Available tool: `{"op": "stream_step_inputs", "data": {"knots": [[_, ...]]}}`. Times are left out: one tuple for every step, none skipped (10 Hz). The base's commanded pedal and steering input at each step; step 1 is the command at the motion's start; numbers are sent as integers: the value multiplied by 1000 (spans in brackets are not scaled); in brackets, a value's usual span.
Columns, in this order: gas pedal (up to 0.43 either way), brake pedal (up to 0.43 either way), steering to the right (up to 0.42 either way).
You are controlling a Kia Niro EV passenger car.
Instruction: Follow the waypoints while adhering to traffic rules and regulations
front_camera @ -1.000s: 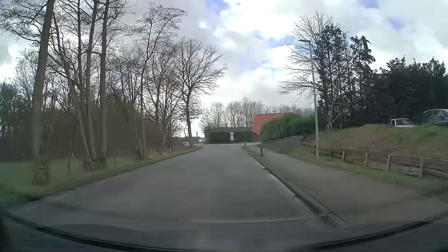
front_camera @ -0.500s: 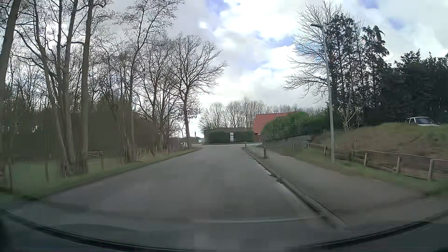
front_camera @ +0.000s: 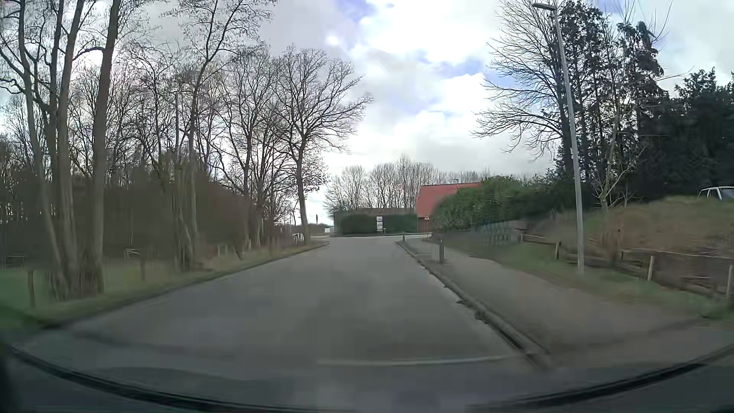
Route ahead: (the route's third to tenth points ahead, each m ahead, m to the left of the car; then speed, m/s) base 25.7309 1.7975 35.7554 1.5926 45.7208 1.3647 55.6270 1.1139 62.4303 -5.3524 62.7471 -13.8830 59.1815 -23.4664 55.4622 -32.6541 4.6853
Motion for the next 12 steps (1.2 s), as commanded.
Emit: {"op": "stream_step_inputs", "data": {"knots": [[110,0,-1],[110,0,-1],[110,0,-1],[110,0,-1],[110,0,-1],[110,0,-1],[110,0,-1],[110,0,-1],[110,0,-1],[110,0,-2],[110,0,-2],[110,0,-2]]}}
